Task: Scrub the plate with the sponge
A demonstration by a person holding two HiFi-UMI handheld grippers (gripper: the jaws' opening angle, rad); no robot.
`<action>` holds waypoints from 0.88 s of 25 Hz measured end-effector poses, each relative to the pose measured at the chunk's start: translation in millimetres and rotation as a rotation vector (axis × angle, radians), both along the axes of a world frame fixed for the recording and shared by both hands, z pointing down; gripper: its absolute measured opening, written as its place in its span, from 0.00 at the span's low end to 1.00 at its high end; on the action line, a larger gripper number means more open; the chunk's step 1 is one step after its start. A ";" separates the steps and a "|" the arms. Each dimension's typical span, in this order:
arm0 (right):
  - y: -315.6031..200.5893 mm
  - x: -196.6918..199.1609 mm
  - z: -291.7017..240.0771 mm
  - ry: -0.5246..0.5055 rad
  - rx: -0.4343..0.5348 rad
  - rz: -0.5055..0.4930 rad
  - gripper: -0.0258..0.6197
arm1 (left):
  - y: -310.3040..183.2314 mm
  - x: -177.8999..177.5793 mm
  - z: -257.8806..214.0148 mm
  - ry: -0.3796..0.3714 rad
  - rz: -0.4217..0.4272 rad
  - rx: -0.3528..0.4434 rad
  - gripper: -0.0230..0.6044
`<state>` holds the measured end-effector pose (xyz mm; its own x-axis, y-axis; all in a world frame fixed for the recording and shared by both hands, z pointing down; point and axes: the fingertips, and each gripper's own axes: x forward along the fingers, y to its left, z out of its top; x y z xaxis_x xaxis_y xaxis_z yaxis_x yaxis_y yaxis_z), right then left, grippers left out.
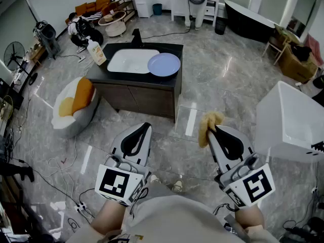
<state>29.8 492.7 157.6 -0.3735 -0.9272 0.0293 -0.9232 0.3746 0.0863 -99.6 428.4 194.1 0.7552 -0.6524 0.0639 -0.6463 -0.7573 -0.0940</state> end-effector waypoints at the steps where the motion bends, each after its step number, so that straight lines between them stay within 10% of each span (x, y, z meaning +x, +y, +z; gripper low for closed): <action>1: -0.3 1.1 0.8 -0.012 -0.001 -0.002 0.11 | -0.3 0.7 1.0 0.001 0.000 -0.003 0.08; 22: -10.2 21.9 2.1 -0.017 0.016 -0.043 0.11 | -13.7 19.1 -1.0 -0.014 -0.016 0.029 0.08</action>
<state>51.7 482.5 159.7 -0.4133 -0.9106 0.0073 -0.9077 0.4126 0.0769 -80.5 414.7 193.0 0.7437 -0.6662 0.0555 -0.6568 -0.7437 -0.1247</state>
